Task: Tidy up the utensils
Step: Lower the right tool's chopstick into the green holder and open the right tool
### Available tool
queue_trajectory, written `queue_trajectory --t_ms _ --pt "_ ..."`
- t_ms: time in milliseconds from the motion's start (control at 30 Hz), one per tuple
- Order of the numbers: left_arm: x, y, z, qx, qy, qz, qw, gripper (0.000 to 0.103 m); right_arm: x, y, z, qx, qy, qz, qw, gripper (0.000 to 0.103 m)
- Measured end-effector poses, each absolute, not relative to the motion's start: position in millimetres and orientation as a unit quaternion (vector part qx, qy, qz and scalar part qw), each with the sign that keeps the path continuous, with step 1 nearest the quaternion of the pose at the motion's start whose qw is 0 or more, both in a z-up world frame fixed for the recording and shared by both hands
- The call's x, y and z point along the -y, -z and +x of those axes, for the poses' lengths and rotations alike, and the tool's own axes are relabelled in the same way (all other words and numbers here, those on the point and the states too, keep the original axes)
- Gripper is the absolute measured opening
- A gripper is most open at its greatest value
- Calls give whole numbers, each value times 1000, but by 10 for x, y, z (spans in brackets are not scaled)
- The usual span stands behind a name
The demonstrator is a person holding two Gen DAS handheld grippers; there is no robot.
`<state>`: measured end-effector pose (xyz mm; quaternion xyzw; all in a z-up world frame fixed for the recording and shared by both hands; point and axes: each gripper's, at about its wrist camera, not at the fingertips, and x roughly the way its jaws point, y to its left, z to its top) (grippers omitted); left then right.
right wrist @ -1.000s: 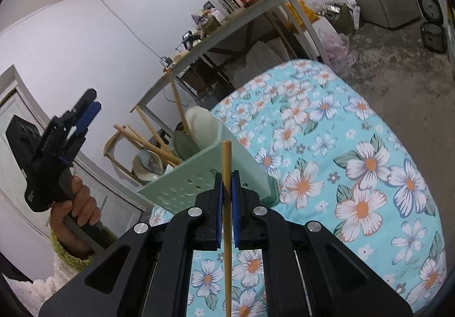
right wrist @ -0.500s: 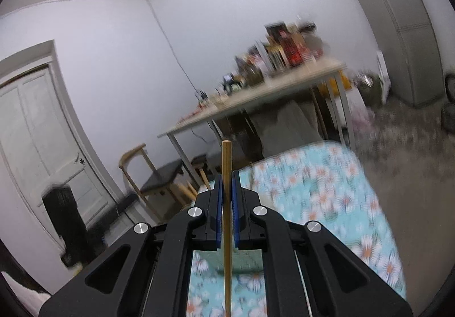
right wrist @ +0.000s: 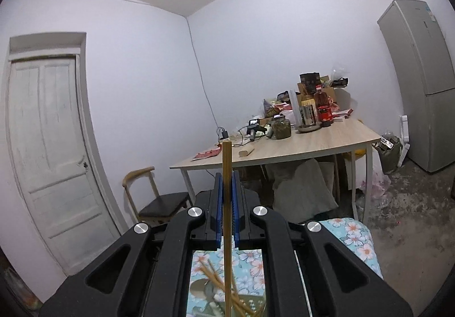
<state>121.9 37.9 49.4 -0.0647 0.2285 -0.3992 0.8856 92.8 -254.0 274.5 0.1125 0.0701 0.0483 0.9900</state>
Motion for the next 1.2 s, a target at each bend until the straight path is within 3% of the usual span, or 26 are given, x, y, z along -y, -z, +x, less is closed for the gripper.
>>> queue_trajectory --t_ms 400,800,867,1200 --pt "-380 -238 1270 -246 401 -66 880 83 2357 -2251 1541 -127 -45 72 988 6" --pt "-352 -197 1282 -256 398 -72 878 83 2279 -1833 1545 -190 -32 49 980 8" --pt "-352 -201 1268 -257 397 -72 878 84 2308 -1823 1466 -191 -30 58 979 17" --pt "-270 -275 1198 -269 389 -70 878 87 2482 -1797 867 -181 -15 109 977 40"
